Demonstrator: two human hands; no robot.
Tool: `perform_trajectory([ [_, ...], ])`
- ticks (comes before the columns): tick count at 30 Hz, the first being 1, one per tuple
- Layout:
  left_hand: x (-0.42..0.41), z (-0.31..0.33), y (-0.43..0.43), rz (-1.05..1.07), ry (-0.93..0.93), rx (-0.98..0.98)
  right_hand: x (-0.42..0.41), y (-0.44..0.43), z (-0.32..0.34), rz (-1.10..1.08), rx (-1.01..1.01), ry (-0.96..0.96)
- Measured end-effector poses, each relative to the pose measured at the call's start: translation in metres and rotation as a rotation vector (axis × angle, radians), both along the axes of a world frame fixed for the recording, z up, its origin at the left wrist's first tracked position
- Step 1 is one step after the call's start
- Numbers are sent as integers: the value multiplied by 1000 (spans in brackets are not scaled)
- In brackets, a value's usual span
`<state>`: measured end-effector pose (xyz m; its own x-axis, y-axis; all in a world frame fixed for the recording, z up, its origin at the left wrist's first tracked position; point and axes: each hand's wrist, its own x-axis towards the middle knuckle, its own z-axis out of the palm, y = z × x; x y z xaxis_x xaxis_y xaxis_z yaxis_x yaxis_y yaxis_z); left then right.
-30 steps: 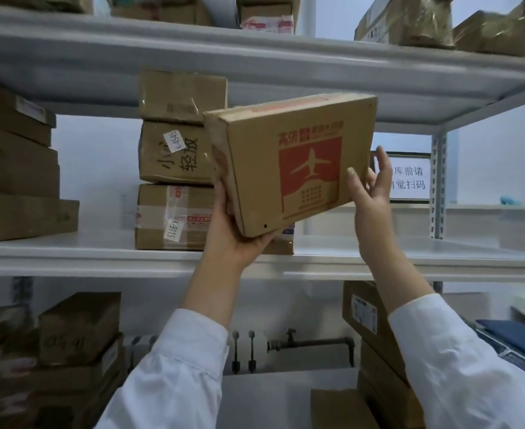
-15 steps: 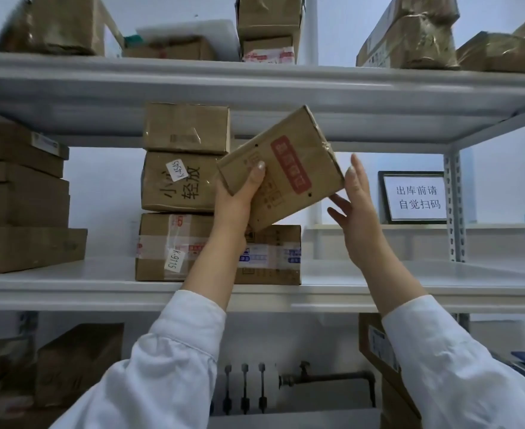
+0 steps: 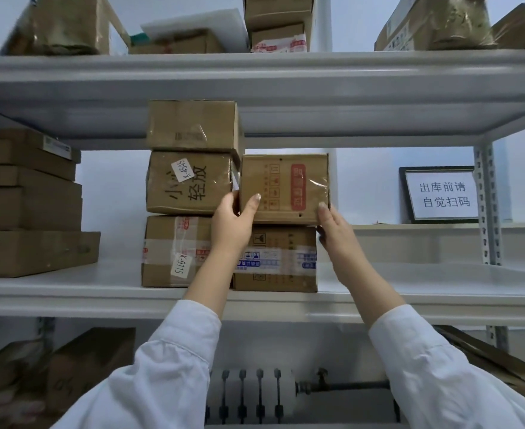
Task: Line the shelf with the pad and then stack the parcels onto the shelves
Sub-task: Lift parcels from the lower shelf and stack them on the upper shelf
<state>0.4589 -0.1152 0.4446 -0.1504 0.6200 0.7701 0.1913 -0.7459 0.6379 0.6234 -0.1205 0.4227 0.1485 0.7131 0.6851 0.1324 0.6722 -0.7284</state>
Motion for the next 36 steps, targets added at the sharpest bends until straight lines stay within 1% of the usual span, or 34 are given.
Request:
perform_trajectory([
  [3,-4,-8,4,62,44,26,-2,8,-6,-29,32,4],
  [5,-2,-15,1,139,18,38,-5,9,-7,-32,58,41],
  [8,0,-28,-4,238,-61,0,-10,10,-8,-38,26,92],
  [10,2,-35,-6,240,-79,-43,-13,13,-10,-50,-3,111],
  [15,2,-34,-7,249,-73,-97,-17,10,-8,-66,-26,64],
  [18,1,-33,-8,264,-57,-95,-19,7,-7,-60,-39,75],
  [23,1,-34,-9,288,-113,-89,-18,7,-9,-34,-53,50],
  [27,4,-38,-6,348,-176,-33,-18,4,-17,-130,-126,25],
  [30,12,-44,-7,381,-234,9,-17,-2,-24,-172,-112,29],
  [33,26,-50,-15,328,-314,80,-12,-8,-30,-179,-80,27],
  [36,39,-63,-26,222,-390,213,-2,-19,-42,-249,41,25],
])
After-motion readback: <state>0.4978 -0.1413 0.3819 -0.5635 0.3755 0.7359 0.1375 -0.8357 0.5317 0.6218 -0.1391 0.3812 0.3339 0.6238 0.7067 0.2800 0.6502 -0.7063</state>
